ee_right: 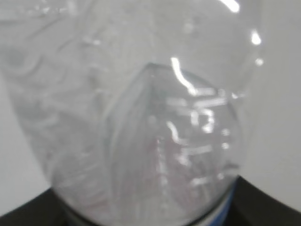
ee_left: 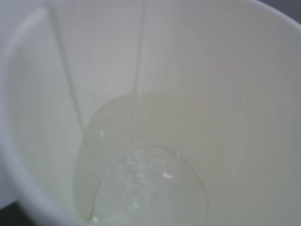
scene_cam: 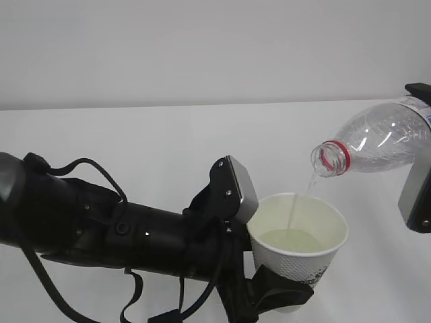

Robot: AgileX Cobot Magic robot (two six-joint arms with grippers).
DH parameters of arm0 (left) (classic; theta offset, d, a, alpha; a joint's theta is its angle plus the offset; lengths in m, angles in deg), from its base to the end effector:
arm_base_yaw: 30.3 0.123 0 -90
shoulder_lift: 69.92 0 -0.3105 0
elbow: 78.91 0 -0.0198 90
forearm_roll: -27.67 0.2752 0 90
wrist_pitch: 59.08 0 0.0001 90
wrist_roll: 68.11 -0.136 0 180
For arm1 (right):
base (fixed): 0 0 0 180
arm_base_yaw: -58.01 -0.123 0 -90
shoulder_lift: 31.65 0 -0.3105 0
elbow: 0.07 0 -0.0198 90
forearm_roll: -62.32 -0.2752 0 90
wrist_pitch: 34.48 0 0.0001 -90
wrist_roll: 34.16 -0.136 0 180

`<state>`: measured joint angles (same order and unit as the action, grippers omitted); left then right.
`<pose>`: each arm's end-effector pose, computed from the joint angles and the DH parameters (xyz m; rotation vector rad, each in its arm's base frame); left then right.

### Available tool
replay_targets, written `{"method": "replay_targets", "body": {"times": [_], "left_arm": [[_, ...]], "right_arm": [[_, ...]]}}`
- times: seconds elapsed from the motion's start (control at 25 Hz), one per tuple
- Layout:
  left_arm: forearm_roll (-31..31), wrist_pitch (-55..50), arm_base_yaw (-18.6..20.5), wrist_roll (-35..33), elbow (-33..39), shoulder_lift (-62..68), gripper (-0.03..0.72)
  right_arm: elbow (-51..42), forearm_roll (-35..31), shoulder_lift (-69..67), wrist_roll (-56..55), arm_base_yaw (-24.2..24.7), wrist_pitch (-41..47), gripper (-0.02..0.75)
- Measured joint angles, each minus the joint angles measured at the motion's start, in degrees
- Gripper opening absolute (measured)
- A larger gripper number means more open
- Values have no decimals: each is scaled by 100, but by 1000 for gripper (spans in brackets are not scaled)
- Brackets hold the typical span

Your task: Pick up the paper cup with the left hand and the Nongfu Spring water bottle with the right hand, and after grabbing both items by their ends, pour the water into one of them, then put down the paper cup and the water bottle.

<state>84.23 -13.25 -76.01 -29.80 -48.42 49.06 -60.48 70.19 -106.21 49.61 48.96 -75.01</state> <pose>0.2223 -0.3444 0.1132 1.3217 1.7009 -1.0588 0.2559 0.0530 0.2306 -1.3749 1.0835 -0.9838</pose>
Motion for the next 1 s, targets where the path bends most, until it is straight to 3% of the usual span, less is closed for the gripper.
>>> {"method": "replay_targets", "body": {"times": [1.0], "left_arm": [[0,-10,0,0,0,10,526]], "right_arm": [[0,-34,0,47,0,0,423]]}}
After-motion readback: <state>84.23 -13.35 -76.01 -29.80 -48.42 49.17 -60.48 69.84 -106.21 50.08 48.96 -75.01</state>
